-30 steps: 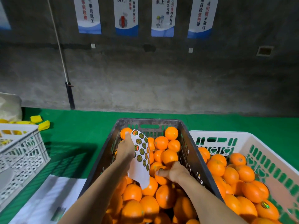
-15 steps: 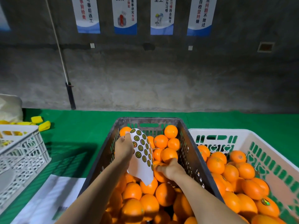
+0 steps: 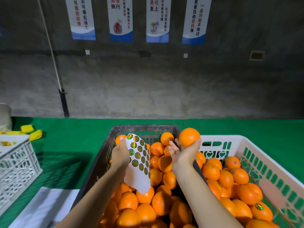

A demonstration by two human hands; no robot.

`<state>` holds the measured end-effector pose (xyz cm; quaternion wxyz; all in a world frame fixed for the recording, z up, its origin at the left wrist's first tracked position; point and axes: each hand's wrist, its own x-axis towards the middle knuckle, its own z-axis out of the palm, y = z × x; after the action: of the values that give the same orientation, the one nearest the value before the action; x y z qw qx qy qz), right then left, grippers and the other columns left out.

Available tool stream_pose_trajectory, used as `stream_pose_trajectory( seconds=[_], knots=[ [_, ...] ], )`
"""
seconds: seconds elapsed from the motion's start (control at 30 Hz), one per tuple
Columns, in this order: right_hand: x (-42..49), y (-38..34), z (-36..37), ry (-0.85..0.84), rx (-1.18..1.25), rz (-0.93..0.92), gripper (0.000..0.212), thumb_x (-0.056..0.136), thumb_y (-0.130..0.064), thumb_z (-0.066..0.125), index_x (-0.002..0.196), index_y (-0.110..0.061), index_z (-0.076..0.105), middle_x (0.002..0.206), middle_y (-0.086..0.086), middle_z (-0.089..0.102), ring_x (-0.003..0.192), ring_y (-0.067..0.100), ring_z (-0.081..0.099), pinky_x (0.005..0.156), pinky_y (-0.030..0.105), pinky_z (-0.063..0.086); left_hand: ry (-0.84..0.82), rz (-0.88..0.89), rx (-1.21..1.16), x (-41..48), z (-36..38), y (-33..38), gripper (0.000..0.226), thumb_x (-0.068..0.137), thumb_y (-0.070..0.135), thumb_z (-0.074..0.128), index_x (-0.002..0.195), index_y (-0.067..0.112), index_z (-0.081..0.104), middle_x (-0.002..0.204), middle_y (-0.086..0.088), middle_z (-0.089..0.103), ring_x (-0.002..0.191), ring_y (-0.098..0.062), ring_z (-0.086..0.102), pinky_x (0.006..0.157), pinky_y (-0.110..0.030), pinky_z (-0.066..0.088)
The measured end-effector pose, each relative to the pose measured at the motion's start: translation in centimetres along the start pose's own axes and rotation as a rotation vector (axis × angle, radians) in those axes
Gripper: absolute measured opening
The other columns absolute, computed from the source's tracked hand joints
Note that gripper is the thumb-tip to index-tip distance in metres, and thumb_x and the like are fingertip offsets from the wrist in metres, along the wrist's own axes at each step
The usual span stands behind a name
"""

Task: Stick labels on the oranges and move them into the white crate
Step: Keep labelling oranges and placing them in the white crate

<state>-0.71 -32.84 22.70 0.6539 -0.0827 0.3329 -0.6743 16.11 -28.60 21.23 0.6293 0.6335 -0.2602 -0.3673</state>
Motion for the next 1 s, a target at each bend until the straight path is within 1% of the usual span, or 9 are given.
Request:
stream_pose_trajectory(
  seconds=[0.1,0.27,0.4,0.53,0.6,0.7,0.8,0.9,1.0],
  knots=[
    [-0.1,-0.8,-0.4,0.052,0.3,0.121,0.084,0.091,-0.073,0.041,0.134,-0.001,0.053,0.117,0.018,0.067,0.099,0.033,0.065,0.087,0.04,0.051,-0.069,-0.025,0.063,0.3,0.0,-0.5,0.063,0.101,0.052,0.03,0.065,0.01,0.058,0.053,-0.009,0.067,0.042,-0.015,0.064,0.039,-0.017,0.046],
    [-0.1,-0.8,-0.3,0.093,0.347,0.121,0.085,0.091,-0.074,0.036,0.133,-0.001,0.053,0.125,0.019,0.067,0.108,0.036,0.064,0.093,0.04,0.05,-0.094,0.115,0.206,0.9,-0.1,-0.8,0.048,0.103,0.045,0.036,0.068,0.017,0.054,0.068,-0.011,0.065,0.061,-0.02,0.063,0.059,-0.031,0.049],
    [0.1,-1.3,-0.3,0.079,0.347,0.094,0.09,0.092,-0.077,0.028,0.141,-0.005,0.047,0.13,0.019,0.063,0.116,0.037,0.062,0.09,0.039,0.049,-0.154,0.263,0.217,0.4,0.0,-0.9,0.052,0.104,0.035,0.034,0.056,0.016,0.034,0.047,-0.005,0.051,0.044,-0.019,0.053,0.044,-0.021,0.035],
    [-0.2,0.0,0.0,0.018,-0.233,-0.053,0.053,0.101,-0.049,0.037,0.123,-0.005,0.057,0.107,0.018,0.068,0.08,0.025,0.063,0.058,0.036,0.046,-0.12,0.329,0.25,0.1,0.1,-0.8,0.05,0.104,0.033,0.041,0.058,0.012,0.037,0.044,-0.002,0.046,0.04,-0.013,0.048,0.046,-0.022,0.033],
    [-0.6,1.3,0.0,-0.067,-0.784,-0.363,0.031,0.097,-0.029,0.048,0.111,-0.005,0.062,0.101,0.017,0.067,0.075,0.017,0.058,0.065,0.042,0.049,-0.127,0.369,0.254,0.0,0.1,-0.8,0.052,0.103,0.032,0.044,0.055,0.014,0.035,0.043,-0.001,0.046,0.039,-0.013,0.048,0.043,-0.022,0.033],
    [-1.1,3.1,-0.7,-0.381,-1.347,-0.924,0.022,0.097,-0.03,0.057,0.117,-0.024,0.066,0.115,-0.007,0.065,0.105,0.008,0.058,0.089,0.028,0.048,-0.116,0.528,0.35,-0.1,0.0,-1.0,0.051,0.103,0.031,0.045,0.055,0.016,0.037,0.046,-0.002,0.048,0.043,-0.011,0.049,0.044,-0.028,0.034],
    [-0.9,4.2,-1.2,-0.592,-1.56,-1.048,0.034,0.099,-0.039,0.057,0.127,-0.022,0.066,0.128,-0.007,0.062,0.12,0.012,0.053,0.104,0.031,0.043,-0.144,0.641,0.43,0.0,0.0,-1.0,0.048,0.104,0.026,0.046,0.056,0.017,0.046,0.054,-0.005,0.055,0.053,-0.019,0.057,0.052,-0.044,0.045],
    [-0.8,4.2,-1.3,-0.56,-1.526,-1.008,0.037,0.098,-0.04,0.06,0.128,-0.019,0.068,0.129,-0.005,0.064,0.121,0.014,0.054,0.105,0.032,0.044,-0.2,0.658,0.456,0.0,0.1,-1.0,0.046,0.103,0.024,0.048,0.061,0.009,0.053,0.058,-0.011,0.058,0.058,-0.028,0.06,0.057,-0.053,0.047],
    [-0.5,3.9,-1.3,-0.559,-1.444,-0.948,0.03,0.095,-0.037,0.066,0.116,-0.018,0.074,0.118,-0.006,0.069,0.113,0.013,0.058,0.099,0.032,0.047,-0.241,0.61,0.382,-0.3,0.2,-1.0,0.049,0.103,0.031,0.05,0.061,0.006,0.052,0.057,-0.013,0.056,0.057,-0.032,0.057,0.053,-0.049,0.044]
  ],
)
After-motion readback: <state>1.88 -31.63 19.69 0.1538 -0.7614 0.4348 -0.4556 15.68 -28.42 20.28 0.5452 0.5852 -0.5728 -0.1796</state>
